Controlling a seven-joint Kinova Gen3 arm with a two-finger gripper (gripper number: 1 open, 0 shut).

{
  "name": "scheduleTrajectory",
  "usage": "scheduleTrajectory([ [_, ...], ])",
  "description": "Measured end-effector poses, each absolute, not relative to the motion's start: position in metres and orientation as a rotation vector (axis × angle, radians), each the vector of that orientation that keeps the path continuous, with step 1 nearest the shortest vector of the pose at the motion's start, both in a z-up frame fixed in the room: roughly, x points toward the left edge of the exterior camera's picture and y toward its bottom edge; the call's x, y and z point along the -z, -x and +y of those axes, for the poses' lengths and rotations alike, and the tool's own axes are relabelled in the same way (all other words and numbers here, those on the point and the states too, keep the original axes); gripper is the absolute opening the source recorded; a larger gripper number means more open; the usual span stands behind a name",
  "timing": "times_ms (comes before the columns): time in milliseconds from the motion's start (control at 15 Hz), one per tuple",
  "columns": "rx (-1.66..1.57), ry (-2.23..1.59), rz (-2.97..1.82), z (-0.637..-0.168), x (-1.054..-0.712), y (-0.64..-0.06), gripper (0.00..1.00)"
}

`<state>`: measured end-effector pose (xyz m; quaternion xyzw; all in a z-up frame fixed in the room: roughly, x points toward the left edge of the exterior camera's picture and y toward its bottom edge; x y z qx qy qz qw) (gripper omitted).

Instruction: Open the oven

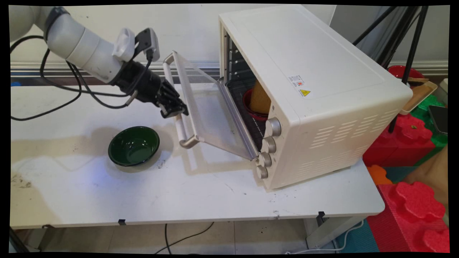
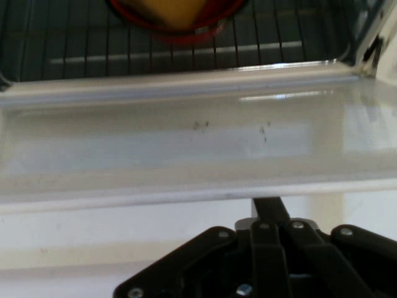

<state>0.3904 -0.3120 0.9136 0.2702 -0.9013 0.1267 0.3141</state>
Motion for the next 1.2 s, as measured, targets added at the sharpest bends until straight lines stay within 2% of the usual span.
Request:
scheduleTrajectory([
  [1200,-0.298,-0.705,-2.507,-0.300,-0.845,-0.400,0.00],
])
